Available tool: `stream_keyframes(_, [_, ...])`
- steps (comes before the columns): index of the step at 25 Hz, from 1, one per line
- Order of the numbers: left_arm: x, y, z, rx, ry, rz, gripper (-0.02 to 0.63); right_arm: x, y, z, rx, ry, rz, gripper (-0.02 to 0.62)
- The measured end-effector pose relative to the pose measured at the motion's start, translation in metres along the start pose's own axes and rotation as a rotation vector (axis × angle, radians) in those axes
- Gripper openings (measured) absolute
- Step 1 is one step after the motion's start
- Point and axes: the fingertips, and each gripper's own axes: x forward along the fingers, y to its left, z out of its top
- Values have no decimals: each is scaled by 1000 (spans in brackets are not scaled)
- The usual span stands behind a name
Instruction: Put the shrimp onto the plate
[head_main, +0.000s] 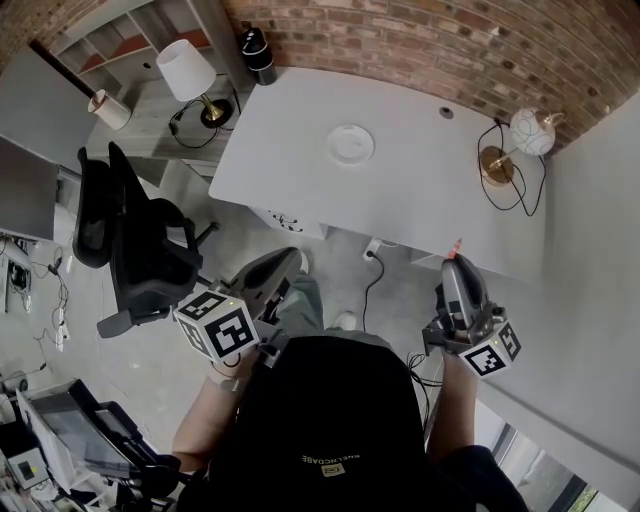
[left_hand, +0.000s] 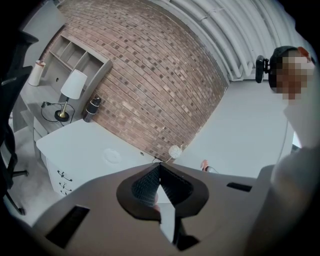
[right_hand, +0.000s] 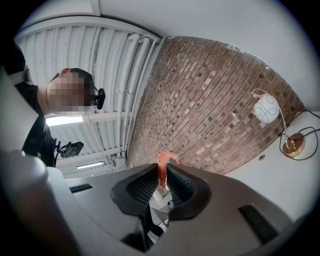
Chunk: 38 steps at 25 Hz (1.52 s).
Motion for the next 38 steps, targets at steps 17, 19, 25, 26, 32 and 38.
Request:
stream_keyframes(17, [79, 78, 82, -29, 65, -90, 3, 99, -54, 2, -29, 8, -115, 52])
stream_keyframes(19, [88, 96, 99, -41, 77, -94, 3, 119, -64, -1, -19, 14, -138, 52])
stream_keyframes(25, [103, 103, 115, -26, 99, -112, 3, 128, -74, 7, -21, -13, -176, 52])
stream_keyframes(26, [106, 109, 120, -30, 103, -117, 3, 134, -76, 7, -22, -14, -184, 52])
stream_keyframes(32, [130, 148, 152, -61, 141, -167, 3, 182, -85, -1, -38, 2, -248, 52])
stream_keyframes(38, [142, 172, 170, -73, 174, -206, 3, 212, -92, -11, -52, 8, -301, 52])
